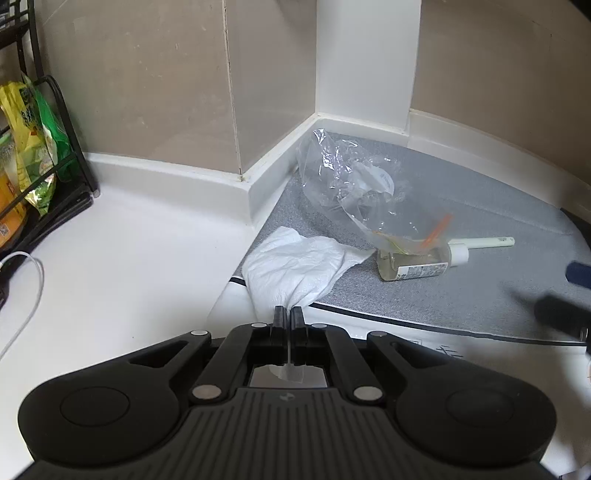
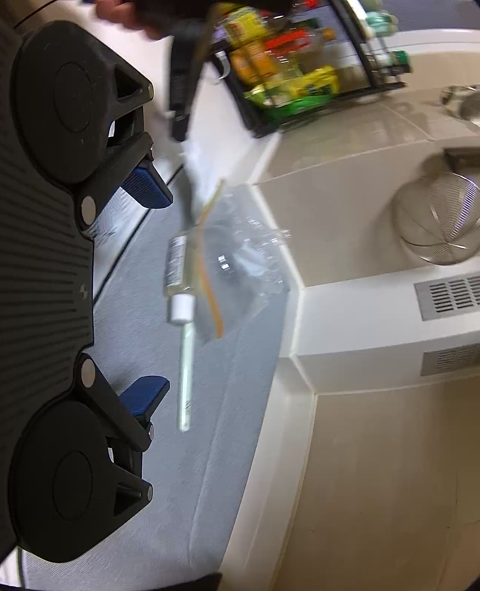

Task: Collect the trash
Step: 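Grasp the white tissue with the left tool while the right tool grasps the clear zip bag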

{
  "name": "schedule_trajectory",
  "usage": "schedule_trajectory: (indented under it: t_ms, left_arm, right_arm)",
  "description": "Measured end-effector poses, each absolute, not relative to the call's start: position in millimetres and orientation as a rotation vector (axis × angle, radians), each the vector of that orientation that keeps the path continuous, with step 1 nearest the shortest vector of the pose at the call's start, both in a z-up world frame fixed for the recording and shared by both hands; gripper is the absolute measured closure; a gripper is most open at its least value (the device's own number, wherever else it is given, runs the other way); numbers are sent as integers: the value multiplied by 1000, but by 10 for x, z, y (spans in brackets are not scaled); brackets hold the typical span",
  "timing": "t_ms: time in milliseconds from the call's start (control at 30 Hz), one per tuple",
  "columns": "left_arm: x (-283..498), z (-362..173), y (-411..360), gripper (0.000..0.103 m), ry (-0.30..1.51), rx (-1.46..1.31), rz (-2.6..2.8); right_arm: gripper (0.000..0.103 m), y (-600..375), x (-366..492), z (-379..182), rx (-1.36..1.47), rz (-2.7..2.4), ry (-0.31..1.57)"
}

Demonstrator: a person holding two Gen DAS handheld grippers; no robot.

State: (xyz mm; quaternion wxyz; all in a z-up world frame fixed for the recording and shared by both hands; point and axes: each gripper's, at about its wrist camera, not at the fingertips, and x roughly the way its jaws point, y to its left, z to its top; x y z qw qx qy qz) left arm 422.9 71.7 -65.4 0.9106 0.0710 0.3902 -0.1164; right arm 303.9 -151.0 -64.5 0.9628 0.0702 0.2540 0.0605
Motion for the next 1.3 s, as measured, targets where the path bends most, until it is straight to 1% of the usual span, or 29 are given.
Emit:
schedule_trajectory:
  t_ms: [67,200,300,400,467,500,533,567,600,633,667,700,733,967,1133,1300]
  left_arm:
    - [4218,-655,731,102,799,145,-237]
    - [4183,-635,790,102,786,129,-229]
    - [4154,-608,851,102,782,111,-235]
    - [4103,-576,898,102,776,97,-244]
    - [4071,-557,908,102,770,95,-248]
    - [4058,-549,908,102,766,94,-251]
    - [4053,-537,909,102,764,89,-249]
    - [4051,-529,909,102,763,80,-248]
    - [4046,-522,906,102,761,70,-249]
    - [4038,-512,905,102,758,60,-249]
    - [4025,-501,903,102,754,51,-249]
    - [4010,-485,903,102,752,41,-254]
    - [3986,-462,904,102,748,31,-261]
    - [3636,-192,965,102,701,-51,-265]
    - [3068,-1,1041,102,660,-72,-251]
    - [2430,84,1097,102,645,-62,-224]
  right_arm:
    - [4,-1446,3127,-626,133,143,502]
    - [5,-1090,3370,-769,-44,169,471]
    - [5,-842,3531,-885,-155,144,409]
    - [5,-635,3704,-962,-238,157,409]
    - [7,-527,3784,-1012,-284,151,408]
    - [14,-486,3806,-1034,-305,144,395]
    - [30,-450,3834,-1047,-328,133,385]
    - [42,-422,3873,-1056,-345,120,390]
    - [75,-421,3908,-1062,-347,116,410]
    - [97,-438,3935,-1058,-333,113,431]
    - [97,-464,3940,-1047,-319,94,439]
    - [100,-493,3916,-1024,-312,76,430]
    - [100,-529,3863,-975,-299,70,407]
    - [101,-799,3302,-494,-150,79,274]
    - [101,-892,2740,-259,-92,129,231]
    - [101,-921,2142,-139,-84,184,203]
